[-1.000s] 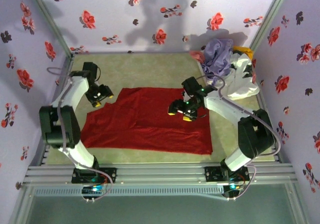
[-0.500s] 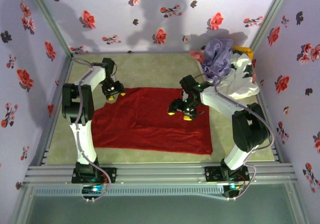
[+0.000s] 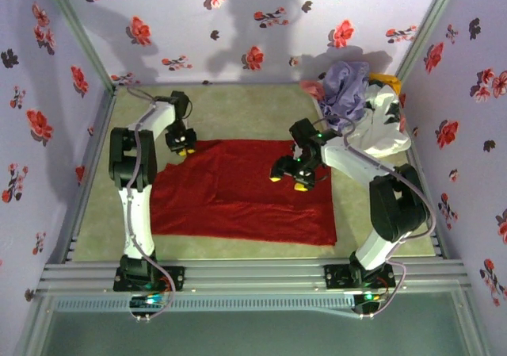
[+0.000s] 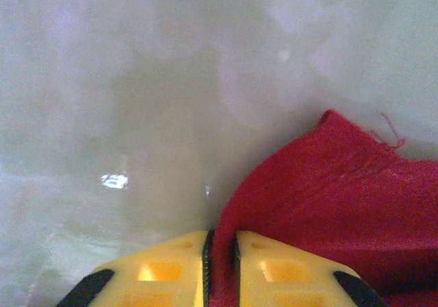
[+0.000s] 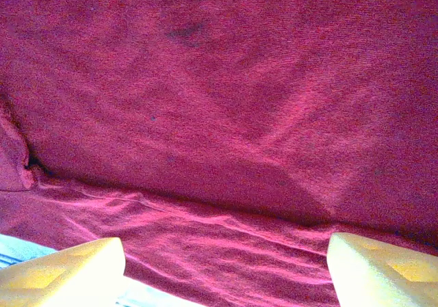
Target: Fold and stack the t-shirts
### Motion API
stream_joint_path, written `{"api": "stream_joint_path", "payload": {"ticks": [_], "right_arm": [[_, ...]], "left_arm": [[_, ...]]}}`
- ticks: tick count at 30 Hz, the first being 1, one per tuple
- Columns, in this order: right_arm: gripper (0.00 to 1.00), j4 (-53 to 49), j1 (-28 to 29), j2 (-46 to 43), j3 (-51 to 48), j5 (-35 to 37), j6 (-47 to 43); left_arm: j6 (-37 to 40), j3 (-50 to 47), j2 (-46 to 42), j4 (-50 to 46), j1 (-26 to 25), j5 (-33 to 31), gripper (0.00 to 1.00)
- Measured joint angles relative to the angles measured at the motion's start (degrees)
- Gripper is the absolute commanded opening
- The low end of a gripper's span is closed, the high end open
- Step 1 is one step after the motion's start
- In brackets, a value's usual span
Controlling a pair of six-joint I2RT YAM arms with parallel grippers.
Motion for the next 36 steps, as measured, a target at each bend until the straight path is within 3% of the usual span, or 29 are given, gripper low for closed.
{"api": "stream_joint_path", "payload": {"ticks": [13,21,25,36], "right_arm": [[0.79,0.11,-0.85,-2.10,-2.69,-0.04,0.00],[0.79,1.90,-0.94,-0.50,-4.94,-0.42,0.00],[0.79,2.38,-1.11,-0.15,-5.95,-0.39,0.02],[0.79,2.62,-1.11,-0.15,-4.37,2.86,0.00]], "left_arm": [[8.11,26.51,7.93,-8.00,-0.70,-2.95,0.10],[15.26,27.71,7.93,-10.38,-3.04,-14.03,0.07],[21.79,26.43,7.67,-5.92,-5.68,-19.06,0.02],[33.77,24.50,7.45,4.33,-13.51,-23.17,0.01]]}}
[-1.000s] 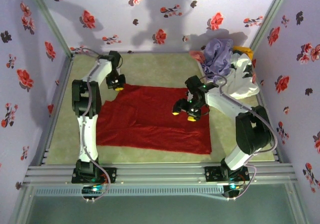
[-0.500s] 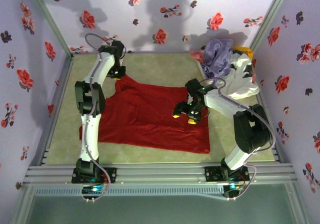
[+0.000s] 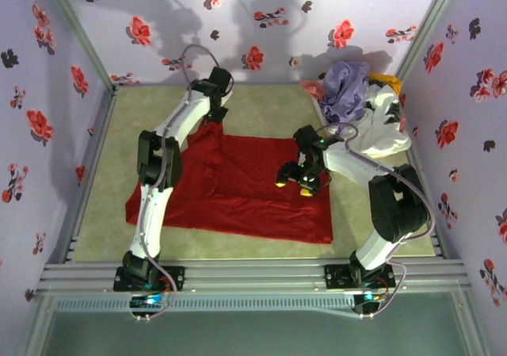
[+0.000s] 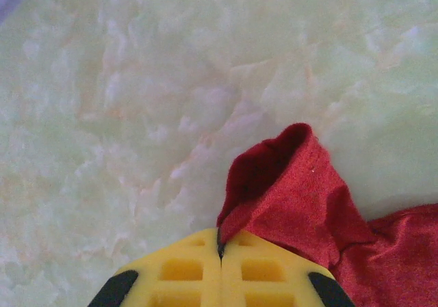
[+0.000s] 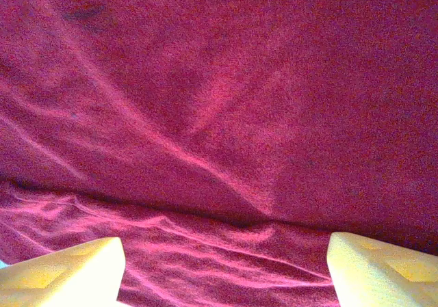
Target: Fold and stack the t-shirts
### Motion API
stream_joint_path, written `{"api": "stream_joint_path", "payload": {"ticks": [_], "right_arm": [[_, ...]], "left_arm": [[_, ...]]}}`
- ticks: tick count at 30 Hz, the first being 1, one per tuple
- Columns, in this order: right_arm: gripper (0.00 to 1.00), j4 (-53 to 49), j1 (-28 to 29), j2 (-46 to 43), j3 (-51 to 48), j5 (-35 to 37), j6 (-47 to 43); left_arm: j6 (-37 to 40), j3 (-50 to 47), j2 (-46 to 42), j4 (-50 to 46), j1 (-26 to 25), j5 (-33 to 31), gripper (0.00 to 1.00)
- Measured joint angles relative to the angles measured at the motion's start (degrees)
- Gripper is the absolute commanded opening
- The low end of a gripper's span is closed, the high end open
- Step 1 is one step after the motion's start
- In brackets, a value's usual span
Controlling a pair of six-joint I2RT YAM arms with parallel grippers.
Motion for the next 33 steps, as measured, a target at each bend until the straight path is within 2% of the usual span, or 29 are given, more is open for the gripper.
{"api": "stream_joint_path", "payload": {"ticks": [2,3,4,5,7,8,12,18,24,28,33], "right_arm": [[0.79,0.00,0.00,0.00,0.90,0.39,0.00],[0.79,0.00,0.00,0.00,1.22,0.55,-0.02],[0.79,-0.02,0.00,0.00,1.57,0.79,-0.02],[0.79,-0.09,0.00,0.00,1.81,0.90,-0.02],[0.79,-0.46,0.00,0.00,2.12,1.22,-0.35],[0.79,-0.63,0.00,0.00,2.14,1.27,-0.44],[0.79,-1.07,0.00,0.00,2.14,1.25,-0.44],[0.79,-1.22,0.00,0.02,2.14,1.20,-0.48],[0.79,-1.29,0.00,0.04,2.23,1.20,-0.87],[0.79,-1.29,0.00,0.48,2.91,1.03,-0.87],[0.79,-1.20,0.00,0.57,3.85,0.81,-0.85]], "left_arm": [[1.25,-0.87,-0.09,1.42,-0.04,-0.85,0.03],[1.64,-1.33,-0.09,2.03,0.04,-1.11,0.08],[1.92,-1.68,-0.09,2.29,0.15,-1.16,0.19],[2.23,-1.90,-0.09,2.47,0.26,-1.11,0.34],[2.10,-1.73,-0.09,2.19,0.39,-1.01,0.51],[1.51,-1.18,-0.07,1.49,0.42,-0.98,0.54],[-0.63,-1.03,-0.46,-0.68,0.52,-1.03,0.58],[-5.75,-12.50,-7.58,-1.11,2.23,0.96,0.58],[-15.10,-14.80,-10.91,-4.22,11.04,8.26,0.56],[-21.44,-21.09,-11.72,-4.42,18.01,14.69,0.55],[-26.49,-28.09,-11.69,-3.72,21.24,21.07,0.54]]}}
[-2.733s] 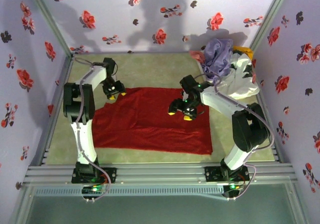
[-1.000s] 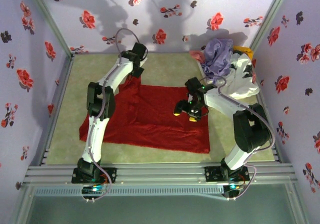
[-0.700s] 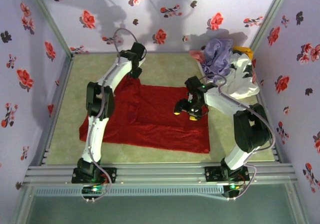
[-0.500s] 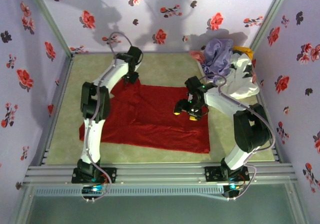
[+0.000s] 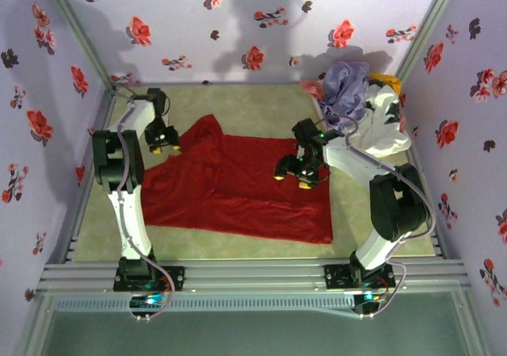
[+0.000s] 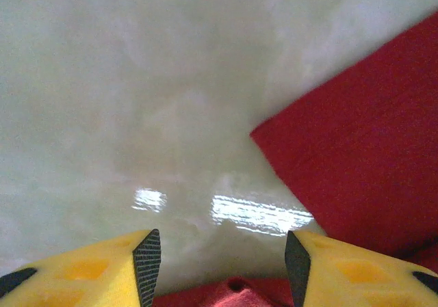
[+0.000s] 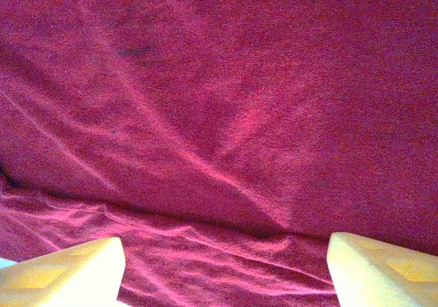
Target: Fold and stack the t-shirts
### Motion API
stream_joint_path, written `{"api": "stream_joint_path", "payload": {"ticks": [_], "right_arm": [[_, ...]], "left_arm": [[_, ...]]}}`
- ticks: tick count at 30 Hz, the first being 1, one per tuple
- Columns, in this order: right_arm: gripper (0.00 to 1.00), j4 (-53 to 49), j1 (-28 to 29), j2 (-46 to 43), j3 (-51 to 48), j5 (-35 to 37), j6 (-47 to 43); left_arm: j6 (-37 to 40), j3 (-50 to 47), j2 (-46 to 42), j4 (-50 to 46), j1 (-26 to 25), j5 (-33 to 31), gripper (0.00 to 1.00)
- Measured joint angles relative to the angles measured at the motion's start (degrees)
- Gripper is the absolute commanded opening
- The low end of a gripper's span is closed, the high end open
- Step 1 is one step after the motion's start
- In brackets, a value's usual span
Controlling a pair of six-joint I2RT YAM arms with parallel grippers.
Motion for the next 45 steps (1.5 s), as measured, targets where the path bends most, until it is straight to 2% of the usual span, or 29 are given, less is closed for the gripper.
{"api": "stream_joint_path", "payload": {"ticks": [5,13,17,24,26,32,38,45], "right_arm": [[0.79,0.02,0.00,0.00,0.00,-0.81,-0.02],[0.79,0.39,-0.63,-0.66,-1.99,-1.33,-0.48],[0.79,0.39,-1.27,-0.81,-2.16,-1.33,-0.68],[0.79,-0.79,-2.58,-0.83,-0.33,-1.29,-1.92],[0.79,-1.20,-3.06,-0.83,1.25,-1.27,-2.38],[0.79,-2.27,-3.39,1.16,6.93,0.72,-3.48],[0.76,-3.06,-3.37,5.46,14.12,10.36,-5.01],[0.57,-4.46,-3.37,16.20,24.79,20.59,-10.25]], "left_arm": [[-2.95,-0.31,0.02,2.32,-0.52,3.04,0.53],[-4.37,0.28,0.52,3.39,-1.40,1.86,0.49],[-4.28,3.61,3.72,3.34,-2.32,0.66,0.37],[-3.21,10.64,8.52,1.09,-2.80,-1.60,0.06],[-2.67,11.56,8.63,0.66,-2.71,-1.88,0.01],[-1.86,15.30,8.59,-0.24,-2.58,-3.87,0.00],[0.92,21.24,6.23,-2.10,-3.21,-5.20,0.00],[5.09,29.27,2.08,-4.00,-5.86,-7.96,0.00]]}}
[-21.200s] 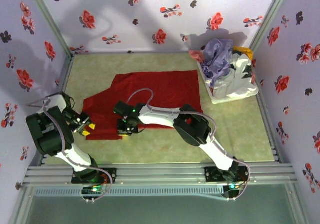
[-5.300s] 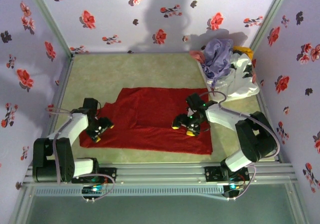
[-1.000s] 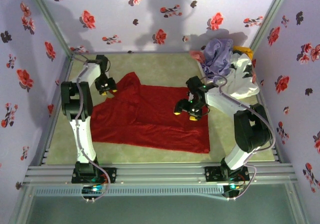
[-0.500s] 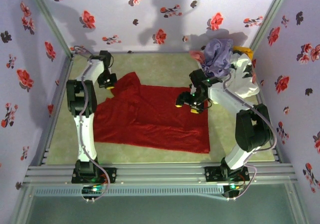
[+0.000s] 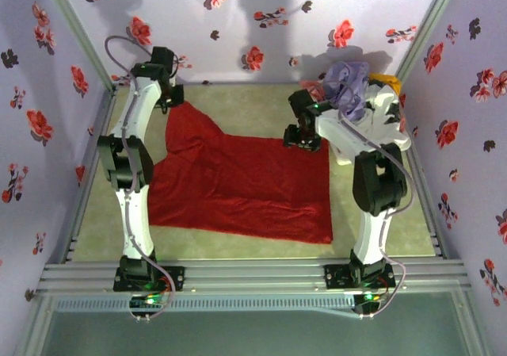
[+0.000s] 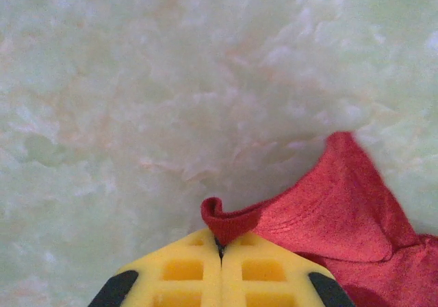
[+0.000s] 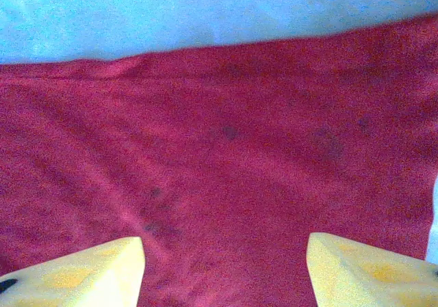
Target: Fold and stack the t-shirts
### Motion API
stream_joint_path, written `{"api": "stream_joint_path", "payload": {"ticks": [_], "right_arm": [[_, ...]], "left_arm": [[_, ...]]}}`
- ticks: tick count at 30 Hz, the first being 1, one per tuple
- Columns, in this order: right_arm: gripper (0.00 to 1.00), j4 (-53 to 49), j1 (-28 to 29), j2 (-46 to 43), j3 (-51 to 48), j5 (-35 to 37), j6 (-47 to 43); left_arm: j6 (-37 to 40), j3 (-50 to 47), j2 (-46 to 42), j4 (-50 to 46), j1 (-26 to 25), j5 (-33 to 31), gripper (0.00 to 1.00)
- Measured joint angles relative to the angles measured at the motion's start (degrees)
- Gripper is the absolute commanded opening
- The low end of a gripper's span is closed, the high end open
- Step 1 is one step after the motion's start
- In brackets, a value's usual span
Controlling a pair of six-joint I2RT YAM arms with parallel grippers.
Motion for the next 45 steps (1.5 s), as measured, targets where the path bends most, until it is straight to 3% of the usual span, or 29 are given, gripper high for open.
{"api": "stream_joint_path", "payload": {"ticks": [7,17,34,45], "right_arm": [[0.53,-3.78,-0.39,11.21,10.93,5.01,-4.90],[0.50,-7.58,-1.14,15.67,17.68,8.68,-7.72],[0.41,-10.36,-1.51,20.20,19.61,10.40,-12.07],[0.42,-9.81,-3.50,21.49,21.59,10.49,-15.87]], "left_arm": [[6.25,2.54,-0.46,-1.14,-2.10,-4.11,0.00],[17.20,5.33,-0.46,2.62,-6.14,-8.90,0.00],[21.77,5.73,1.70,8.81,-9.33,-8.31,0.00],[23.65,1.49,1.68,9.09,-9.66,-8.68,0.00]]}}
